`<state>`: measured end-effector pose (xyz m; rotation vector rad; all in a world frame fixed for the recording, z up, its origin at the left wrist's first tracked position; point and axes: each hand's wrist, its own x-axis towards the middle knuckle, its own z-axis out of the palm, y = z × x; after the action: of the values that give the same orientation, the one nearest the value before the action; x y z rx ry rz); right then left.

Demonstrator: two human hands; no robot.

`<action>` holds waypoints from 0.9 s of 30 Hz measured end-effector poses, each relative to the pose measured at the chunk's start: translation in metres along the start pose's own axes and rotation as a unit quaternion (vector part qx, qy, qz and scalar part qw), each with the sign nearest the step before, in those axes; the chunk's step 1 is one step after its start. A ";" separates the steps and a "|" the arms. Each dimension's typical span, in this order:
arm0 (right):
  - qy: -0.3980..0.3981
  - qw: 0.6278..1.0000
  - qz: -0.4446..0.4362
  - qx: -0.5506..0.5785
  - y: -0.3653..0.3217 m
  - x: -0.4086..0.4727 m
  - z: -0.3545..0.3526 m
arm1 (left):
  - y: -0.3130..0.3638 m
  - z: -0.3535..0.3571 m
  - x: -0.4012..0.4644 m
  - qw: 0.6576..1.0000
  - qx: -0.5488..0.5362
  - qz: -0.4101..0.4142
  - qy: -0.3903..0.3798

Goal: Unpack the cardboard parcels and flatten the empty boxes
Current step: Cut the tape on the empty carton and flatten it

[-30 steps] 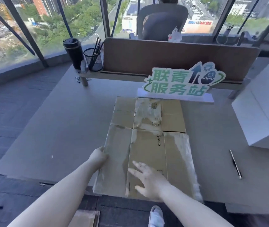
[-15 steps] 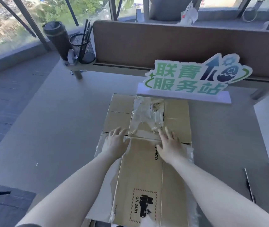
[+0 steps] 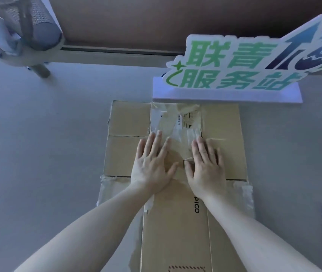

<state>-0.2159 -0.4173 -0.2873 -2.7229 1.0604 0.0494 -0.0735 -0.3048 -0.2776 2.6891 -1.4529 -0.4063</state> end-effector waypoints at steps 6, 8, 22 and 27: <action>0.008 1.000 0.000 -0.002 0.000 -0.002 0.001 | 0.001 -0.001 0.000 1.000 -0.001 0.003 0.002; 0.011 1.000 -0.003 0.005 0.001 -0.002 0.002 | -0.001 -0.001 0.000 1.000 -0.006 0.009 0.009; -0.004 0.999 0.024 -0.025 -0.019 -0.092 0.014 | 0.003 0.018 -0.066 0.998 -0.030 0.042 0.020; -0.026 0.999 0.023 -0.016 -0.018 -0.091 0.011 | 0.004 0.016 -0.066 0.998 -0.031 0.047 0.024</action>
<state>-0.2707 -0.3411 -0.2846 -2.7099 1.1158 0.1432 -0.1158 -0.2509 -0.2789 2.5534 -1.5203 -0.3712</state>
